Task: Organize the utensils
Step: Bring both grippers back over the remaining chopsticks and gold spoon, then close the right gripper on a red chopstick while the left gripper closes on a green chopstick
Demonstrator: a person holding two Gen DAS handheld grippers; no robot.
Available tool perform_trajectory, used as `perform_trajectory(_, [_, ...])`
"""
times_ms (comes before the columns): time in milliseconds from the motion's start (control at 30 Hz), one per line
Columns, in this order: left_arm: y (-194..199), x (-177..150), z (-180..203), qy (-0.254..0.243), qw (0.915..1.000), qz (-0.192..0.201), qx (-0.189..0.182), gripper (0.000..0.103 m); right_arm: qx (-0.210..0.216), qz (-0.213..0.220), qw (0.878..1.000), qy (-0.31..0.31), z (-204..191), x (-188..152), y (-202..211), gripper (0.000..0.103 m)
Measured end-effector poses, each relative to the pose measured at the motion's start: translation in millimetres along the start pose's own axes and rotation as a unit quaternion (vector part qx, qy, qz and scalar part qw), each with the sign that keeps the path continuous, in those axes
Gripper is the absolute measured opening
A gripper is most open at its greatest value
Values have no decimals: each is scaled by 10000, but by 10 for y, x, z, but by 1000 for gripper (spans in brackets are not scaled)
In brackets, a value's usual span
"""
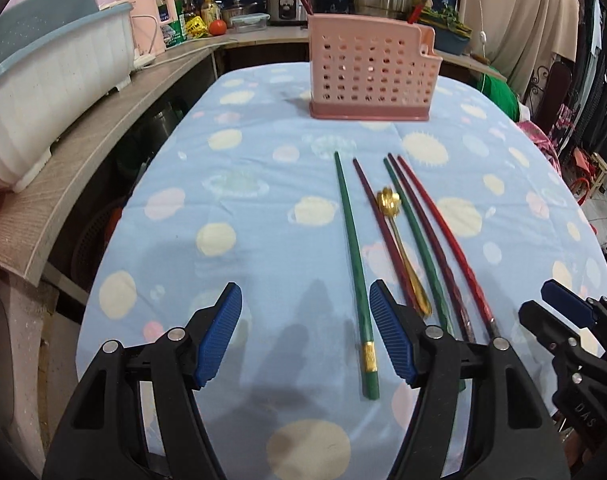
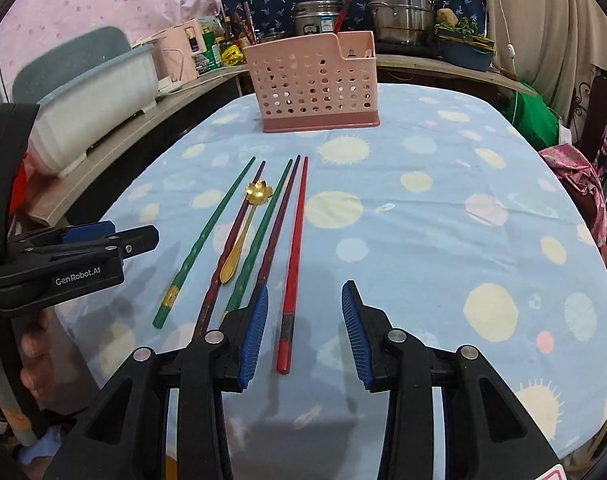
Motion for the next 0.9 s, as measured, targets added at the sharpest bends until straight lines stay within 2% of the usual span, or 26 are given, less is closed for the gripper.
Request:
perform_trajectory(167, [-52, -154, 54, -18, 9998, -160, -104, 63, 37, -123, 9999, 71, -85, -85, -108, 32])
perform_trajectory(400, [-124, -320, 150, -99, 9991, -334, -232, 63, 11, -288, 9996, 46, -85, -142, -205, 21])
perform_trajectory(667, [-226, -386, 181, -116, 9988, -439, -203, 61, -53, -338, 9994, 78, -86, -192, -240, 12])
perform_trajectory(767, [-222, -387, 188, -156, 9989, -397, -174, 55, -55, -337, 9994, 55, -85, -193, -241, 10])
perform_trajectory(900, [-216, -380, 190, -176, 9990, -362, -196, 36, -60, -333, 9994, 57, -80, -195, -241, 10])
Point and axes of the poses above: each gripper's, at about its wrist camera, not at the fingertips, and y roughly against the way its jaws point, z to its right, x to its top, the point moved 4 cm from there along -y, roughly the way its jaws point, and after that the axes turned 6 degrees about -z, right-handed, at the moved point
